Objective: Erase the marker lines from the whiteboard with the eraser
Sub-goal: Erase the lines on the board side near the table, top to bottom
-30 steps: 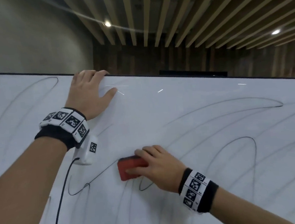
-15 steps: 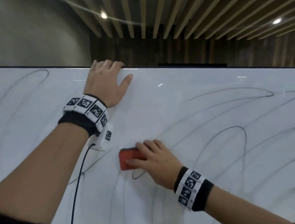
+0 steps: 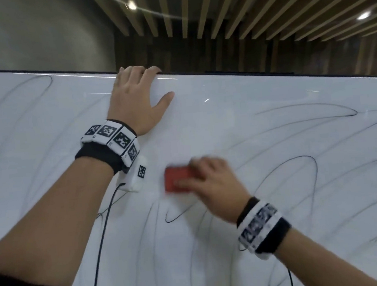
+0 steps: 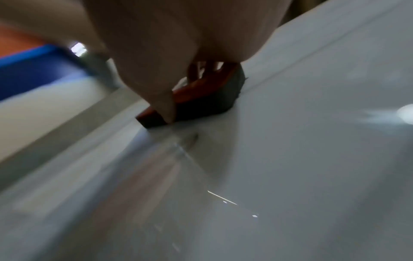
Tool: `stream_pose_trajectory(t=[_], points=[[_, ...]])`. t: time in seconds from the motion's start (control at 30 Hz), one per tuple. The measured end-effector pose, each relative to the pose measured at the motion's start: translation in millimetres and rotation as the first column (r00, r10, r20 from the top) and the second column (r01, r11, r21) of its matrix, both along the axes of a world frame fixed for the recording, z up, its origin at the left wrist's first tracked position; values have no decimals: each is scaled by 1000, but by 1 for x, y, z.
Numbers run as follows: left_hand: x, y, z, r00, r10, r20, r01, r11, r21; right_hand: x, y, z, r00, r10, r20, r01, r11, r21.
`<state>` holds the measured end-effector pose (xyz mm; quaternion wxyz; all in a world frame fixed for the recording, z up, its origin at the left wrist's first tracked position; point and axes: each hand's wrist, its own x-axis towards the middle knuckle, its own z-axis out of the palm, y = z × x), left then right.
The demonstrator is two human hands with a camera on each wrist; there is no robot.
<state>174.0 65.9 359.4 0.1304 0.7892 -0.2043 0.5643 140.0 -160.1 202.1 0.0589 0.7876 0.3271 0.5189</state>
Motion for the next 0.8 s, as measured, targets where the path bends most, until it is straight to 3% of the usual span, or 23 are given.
stream_pose_trajectory(t=[0.03, 0.07, 0.13, 0.17, 0.27, 0.33, 0.37, 0.4, 0.43, 0.5, 0.57, 0.6, 0.67, 0.8], points=[[0, 2, 0, 1000, 4, -2, -4, 1000, 8, -3, -6, -12, 999, -6, -38, 1, 992, -125], [1, 3, 0, 1000, 6, -4, -6, 1000, 13, -6, -20, -8, 998, -6, -57, -2, 991, -130], [-1, 0, 0, 999, 33, -2, -33, 999, 9, -10, -52, 20, 1000, 13, -22, -10, 992, 122], [-2, -5, 1, 997, 78, -7, -77, 997, 11, -11, -67, 37, 1000, 8, 22, -14, 955, 297], [-11, -32, 8, 980, 196, -47, -195, 981, 18, -11, -103, 90, 997, -15, 75, -42, 709, 704], [-15, -52, 12, 986, 155, -57, -152, 987, 55, -7, -91, 93, 995, -38, 88, -51, 564, 824], [-15, -60, 13, 991, 127, -49, -123, 989, 84, -5, -75, 84, 994, -47, 99, -56, 559, 828], [-14, -65, 13, 994, 103, -40, -98, 989, 107, -6, -57, 69, 996, -28, 88, -52, 623, 781], [-13, -67, 12, 996, 85, -31, -81, 990, 119, -8, -40, 48, 999, 9, 45, -37, 739, 672], [-10, -65, 10, 998, 69, -11, -67, 991, 118, -14, -21, 6, 994, 48, -102, -16, 954, 298], [-8, -62, 8, 998, 64, -3, -63, 991, 117, -18, -35, -1, 977, 52, -208, -40, 997, 61], [-9, -63, 7, 998, 65, -3, -64, 991, 114, -19, -47, 11, 972, 62, -226, -47, 997, 68], [-10, -68, 9, 997, 77, -4, -76, 993, 95, -20, -70, 48, 975, 88, -204, -33, 966, 258], [-8, -74, 6, 995, 96, -5, -95, 994, 60, -17, -110, 133, 997, 67, -50, -23, 794, 607]])
